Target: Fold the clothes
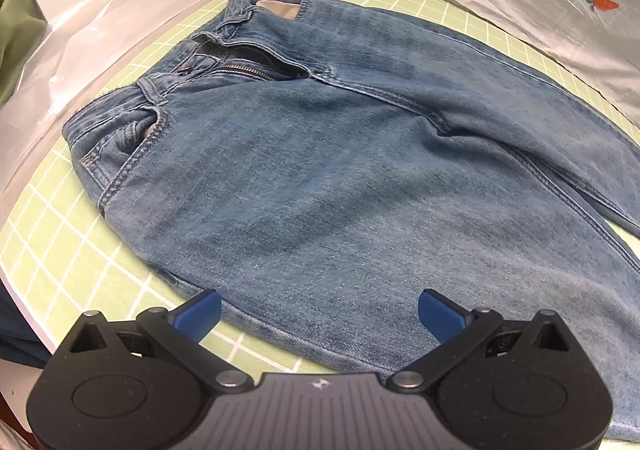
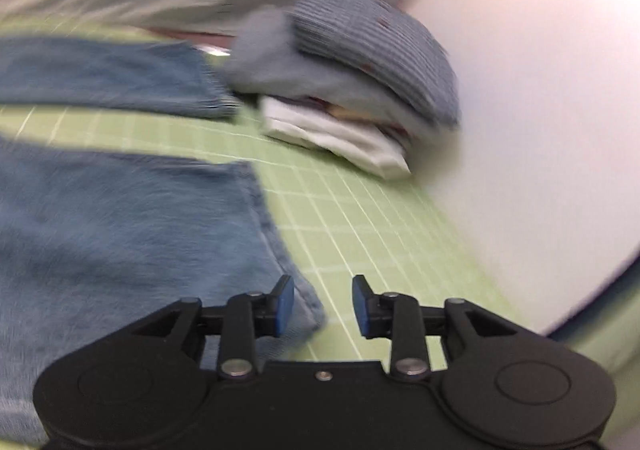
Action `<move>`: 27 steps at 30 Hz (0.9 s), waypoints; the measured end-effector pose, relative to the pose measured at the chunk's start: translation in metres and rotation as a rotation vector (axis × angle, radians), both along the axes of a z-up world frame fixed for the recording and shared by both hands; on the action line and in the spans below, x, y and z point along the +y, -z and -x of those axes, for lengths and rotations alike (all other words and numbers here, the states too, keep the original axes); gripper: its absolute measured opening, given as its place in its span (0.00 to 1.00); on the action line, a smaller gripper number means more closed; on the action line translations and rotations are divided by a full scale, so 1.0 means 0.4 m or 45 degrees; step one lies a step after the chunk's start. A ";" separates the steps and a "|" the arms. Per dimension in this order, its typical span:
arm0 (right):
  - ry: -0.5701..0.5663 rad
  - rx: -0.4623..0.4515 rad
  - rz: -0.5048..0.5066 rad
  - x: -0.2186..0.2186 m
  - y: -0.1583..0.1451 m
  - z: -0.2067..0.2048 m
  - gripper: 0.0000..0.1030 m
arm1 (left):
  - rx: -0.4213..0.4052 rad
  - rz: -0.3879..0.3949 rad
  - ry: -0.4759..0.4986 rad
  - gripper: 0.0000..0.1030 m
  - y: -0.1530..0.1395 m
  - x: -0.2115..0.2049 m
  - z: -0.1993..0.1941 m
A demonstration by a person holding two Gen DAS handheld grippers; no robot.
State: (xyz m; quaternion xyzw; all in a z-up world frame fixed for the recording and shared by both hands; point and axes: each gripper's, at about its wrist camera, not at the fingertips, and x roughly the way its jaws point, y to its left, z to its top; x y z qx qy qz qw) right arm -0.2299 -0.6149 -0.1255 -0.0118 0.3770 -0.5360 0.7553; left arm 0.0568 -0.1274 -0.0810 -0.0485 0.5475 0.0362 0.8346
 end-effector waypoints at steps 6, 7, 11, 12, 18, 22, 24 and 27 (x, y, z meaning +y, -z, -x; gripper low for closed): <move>0.198 -0.120 -0.158 -0.041 0.024 0.086 0.37 | 0.011 0.004 -0.010 1.00 0.000 -0.002 0.000; 0.195 -0.129 -0.184 -0.041 0.030 0.088 0.37 | 0.013 0.004 -0.008 1.00 0.000 -0.005 0.000; 0.147 -0.180 -0.235 -0.016 0.034 0.062 0.39 | 0.013 0.004 0.009 1.00 -0.005 -0.023 0.003; 0.142 -0.206 -0.242 -0.010 0.030 0.057 0.40 | 0.013 0.005 0.013 1.00 -0.006 -0.027 0.004; 0.097 -0.358 -0.305 0.002 0.007 0.039 0.41 | 0.021 0.007 0.020 1.00 -0.007 -0.050 0.004; 0.062 -0.458 -0.352 0.004 -0.008 0.031 0.42 | 0.023 0.008 0.028 1.00 -0.006 -0.063 0.007; 0.045 -0.507 -0.375 0.006 -0.015 0.027 0.46 | 0.029 0.008 0.032 1.00 -0.003 -0.069 0.007; -0.023 -0.517 -0.419 0.003 -0.010 0.001 0.47 | 0.039 0.013 0.035 1.00 0.003 -0.078 0.007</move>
